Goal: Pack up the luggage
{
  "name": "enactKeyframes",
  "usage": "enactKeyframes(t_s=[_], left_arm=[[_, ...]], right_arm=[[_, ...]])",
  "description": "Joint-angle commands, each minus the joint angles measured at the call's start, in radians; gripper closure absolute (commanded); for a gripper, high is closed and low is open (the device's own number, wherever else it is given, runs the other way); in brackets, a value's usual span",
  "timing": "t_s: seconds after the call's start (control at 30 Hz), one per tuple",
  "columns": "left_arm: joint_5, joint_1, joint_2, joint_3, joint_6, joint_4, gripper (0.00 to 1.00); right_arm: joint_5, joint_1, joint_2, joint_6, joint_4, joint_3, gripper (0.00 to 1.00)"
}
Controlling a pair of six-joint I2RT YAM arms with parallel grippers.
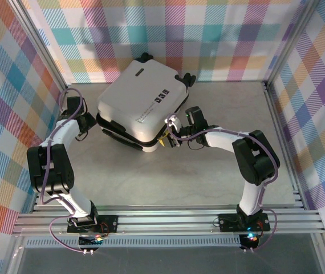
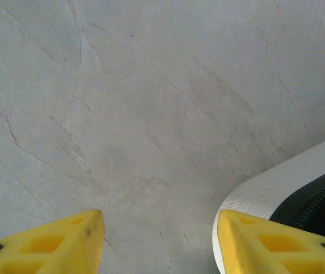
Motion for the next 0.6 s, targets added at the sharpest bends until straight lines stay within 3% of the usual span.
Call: enactKeyframes(t_s=[0.0,0.57], left_arm=[[-0.007,0.006,-0.023,0.003,0.012,-0.024,0.45],[-0.012,0.006,-0.032,0.003,0.018,-0.032,0.45]], right_arm=[[-0.072,0.006,0.014,-0.003,0.006,-0.016,0.54],[-0.082,0.006,0.064,0.021,0.026,-0.008,0.55]])
